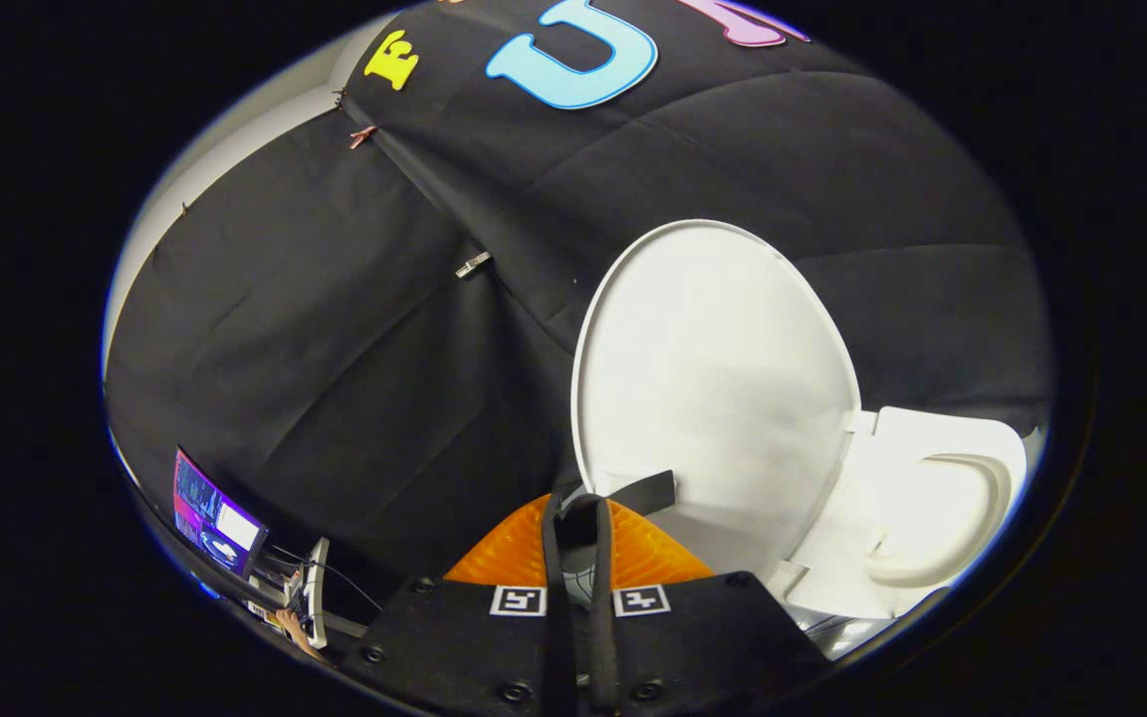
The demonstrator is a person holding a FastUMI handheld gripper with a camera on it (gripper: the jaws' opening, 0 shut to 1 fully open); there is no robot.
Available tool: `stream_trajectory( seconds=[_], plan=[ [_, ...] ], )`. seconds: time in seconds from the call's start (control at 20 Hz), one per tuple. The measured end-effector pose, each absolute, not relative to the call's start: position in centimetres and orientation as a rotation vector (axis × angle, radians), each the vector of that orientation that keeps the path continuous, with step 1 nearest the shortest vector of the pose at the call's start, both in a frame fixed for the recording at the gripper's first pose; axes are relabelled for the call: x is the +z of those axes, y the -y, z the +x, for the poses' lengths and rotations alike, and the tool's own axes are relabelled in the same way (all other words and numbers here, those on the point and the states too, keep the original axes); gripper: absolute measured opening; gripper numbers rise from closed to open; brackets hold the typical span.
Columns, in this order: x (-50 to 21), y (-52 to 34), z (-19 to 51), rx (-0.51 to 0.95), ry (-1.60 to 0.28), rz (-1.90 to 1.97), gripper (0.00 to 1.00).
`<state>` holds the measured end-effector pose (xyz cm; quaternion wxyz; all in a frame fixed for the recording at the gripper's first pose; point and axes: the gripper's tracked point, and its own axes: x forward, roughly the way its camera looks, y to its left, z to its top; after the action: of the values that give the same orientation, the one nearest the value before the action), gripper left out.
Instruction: Open the toilet lid.
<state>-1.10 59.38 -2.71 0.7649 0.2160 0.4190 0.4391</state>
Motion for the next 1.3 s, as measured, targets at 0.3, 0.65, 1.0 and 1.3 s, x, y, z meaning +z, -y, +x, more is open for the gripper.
stream_trajectory(
  seconds=[0.3,0.65,1.0,1.3],
  plan=[
    [-1.2,-60.6,-2.3,1.003,-1.004,0.653,0.81],
    [2.1,-55.6,-1.2,1.021,-0.888,0.694,0.95],
    [4.9,-39.5,5.5,0.781,-0.300,0.342,0.95],
    [4.8,-20.9,7.2,0.437,-0.007,0.011,0.96]
  ],
)
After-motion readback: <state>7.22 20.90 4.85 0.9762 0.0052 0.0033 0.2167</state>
